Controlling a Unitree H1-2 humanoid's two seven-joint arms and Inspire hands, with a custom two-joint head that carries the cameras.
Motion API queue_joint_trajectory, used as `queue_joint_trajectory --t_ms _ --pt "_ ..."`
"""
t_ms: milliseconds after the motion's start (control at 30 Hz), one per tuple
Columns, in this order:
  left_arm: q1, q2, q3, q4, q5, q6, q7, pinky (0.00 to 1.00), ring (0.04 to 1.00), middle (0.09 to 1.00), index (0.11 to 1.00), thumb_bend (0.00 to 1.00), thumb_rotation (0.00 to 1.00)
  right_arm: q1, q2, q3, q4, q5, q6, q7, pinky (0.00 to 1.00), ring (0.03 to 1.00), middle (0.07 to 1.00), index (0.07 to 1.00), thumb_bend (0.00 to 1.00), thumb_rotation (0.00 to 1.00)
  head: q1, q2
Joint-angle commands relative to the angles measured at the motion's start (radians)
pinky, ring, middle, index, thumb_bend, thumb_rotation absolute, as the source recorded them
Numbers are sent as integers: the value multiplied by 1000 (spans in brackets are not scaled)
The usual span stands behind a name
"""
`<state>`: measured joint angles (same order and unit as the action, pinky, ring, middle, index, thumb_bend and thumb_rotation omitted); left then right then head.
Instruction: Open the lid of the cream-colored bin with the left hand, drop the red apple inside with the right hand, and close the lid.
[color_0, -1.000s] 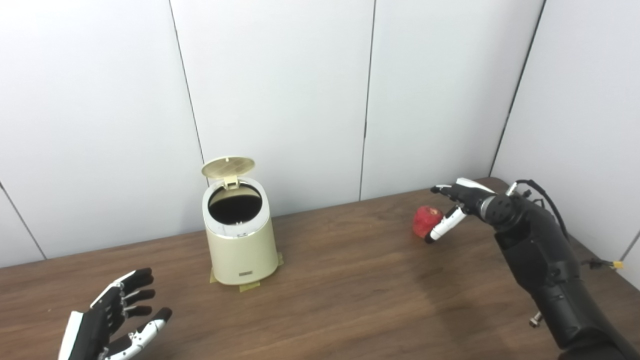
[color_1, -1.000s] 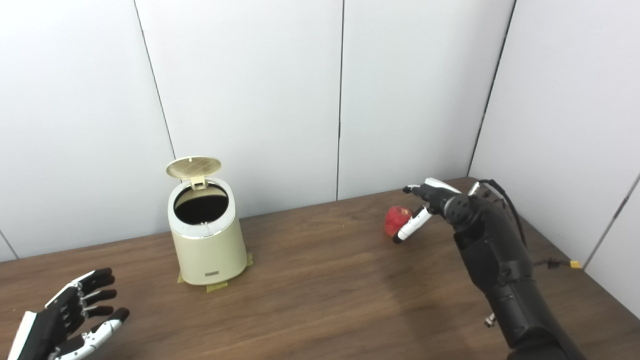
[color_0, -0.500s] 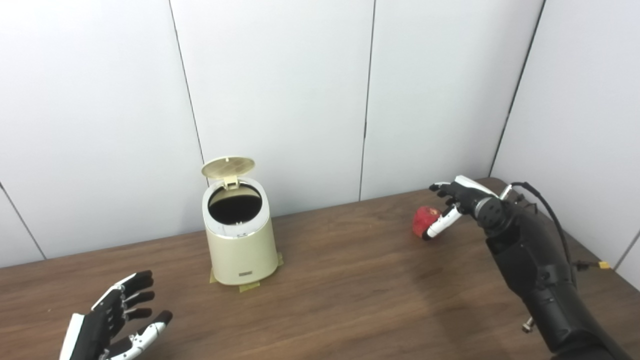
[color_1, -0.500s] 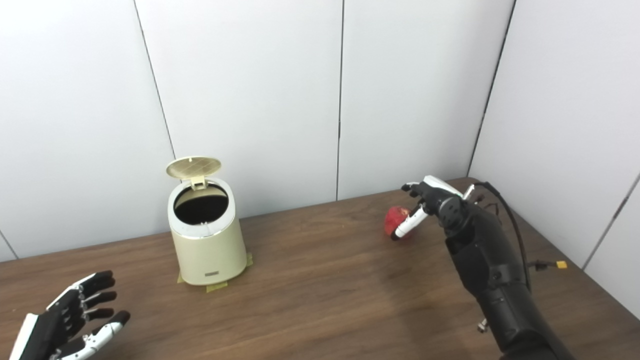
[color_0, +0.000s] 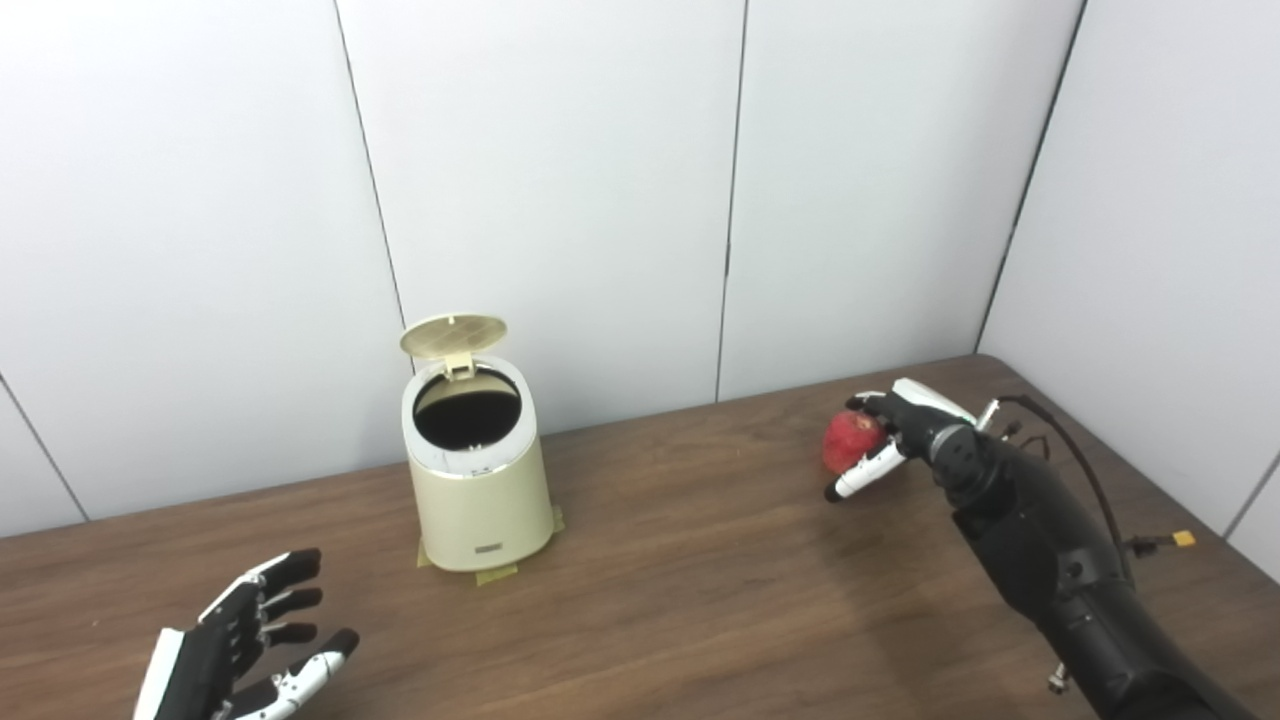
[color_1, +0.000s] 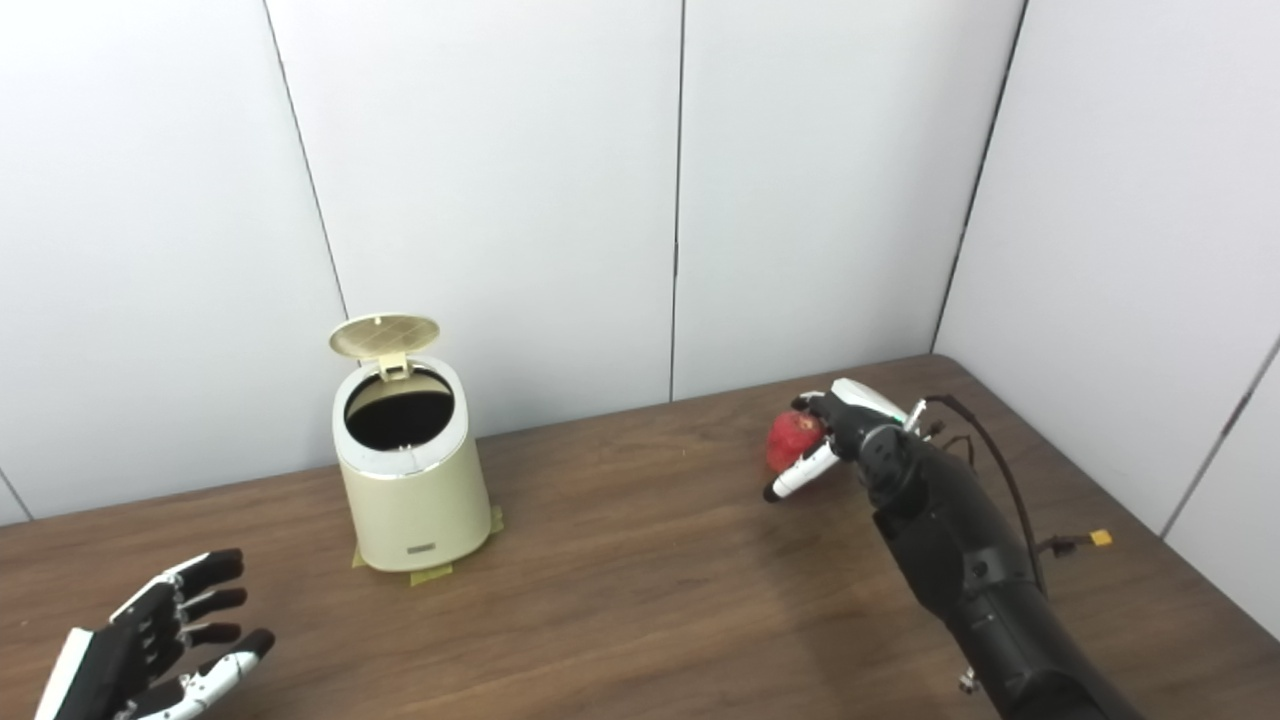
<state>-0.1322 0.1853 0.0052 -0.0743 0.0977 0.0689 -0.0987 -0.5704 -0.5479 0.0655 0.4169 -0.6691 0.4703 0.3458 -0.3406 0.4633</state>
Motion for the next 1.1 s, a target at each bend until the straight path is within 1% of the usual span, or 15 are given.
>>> queue_joint_trajectory --t_ms 0,133,233,300,333,367,400,433,467,533,633,767,933,1033,1067 --pt "-27 14 -2 -8 10 -42 5 648 750 800 757 584 0 -48 -24 18 1 10 -3 -7 699 853 926 899 898 243 -1 1" --pt "-26 14 -1 0 6 -48 3 650 754 803 757 580 0 -51 -18 40 23 23 -7 -29 726 860 921 897 899 233 2 6" --pt "-26 14 -1 -2 5 -47 -1 650 750 798 761 574 0 -44 -13 50 25 28 -10 -54 717 842 901 896 882 214 7 8" --pt "-25 14 -5 -8 12 -36 -1 639 738 788 755 578 0 -33 -4 46 20 37 -16 -89 691 803 863 882 874 212 9 9" --pt "-24 13 -6 -10 15 -31 -1 636 735 787 755 578 0 -23 6 32 12 53 -27 -119 616 736 807 850 855 176 9 9" --pt "-23 14 -8 -13 19 -29 -1 637 735 787 755 580 0 -14 17 17 5 66 -37 -154 526 642 744 800 830 121 11 13" --pt "-23 15 -9 -15 22 -28 0 639 738 790 755 581 0 -8 23 9 1 74 -45 -179 439 530 653 730 803 54 11 13" --pt "-22 15 -9 -15 23 -30 0 640 739 790 755 582 0 -6 28 3 3 81 -51 -202 409 492 622 707 793 31 13 14" --pt "-22 14 -9 -17 22 -27 0 641 739 790 755 581 0 0 36 -5 0 86 -65 -236 382 453 537 626 661 16 14 15" --pt "-21 14 -9 -18 22 -24 0 644 742 793 752 581 0 7 44 -11 3 93 -91 -290 358 412 504 534 541 2 14 16" --pt "-24 13 -11 -16 30 -25 4 632 731 784 748 585 0 11 51 -15 28 104 -136 -364 379 427 512 488 522 0 17 21" --pt "-27 12 -13 -11 26 -27 0 623 722 781 754 584 4 20 60 -15 20 107 -136 -414 371 420 504 491 519 0 22 22" --pt "-28 10 -17 -3 37 -33 7 610 715 778 755 578 20 33 70 -21 24 124 -171 -480 379 415 495 495 520 0 40 23" --pt "-28 6 -18 4 42 -42 13 600 715 778 750 568 23 32 66 -28 15 137 -216 -511 443 458 503 468 520 0 61 18" --pt "-28 5 -19 4 45 -39 14 604 718 778 751 569 33 30 65 -32 -1 146 -229 -514 446 459 504 467 520 0 71 15"
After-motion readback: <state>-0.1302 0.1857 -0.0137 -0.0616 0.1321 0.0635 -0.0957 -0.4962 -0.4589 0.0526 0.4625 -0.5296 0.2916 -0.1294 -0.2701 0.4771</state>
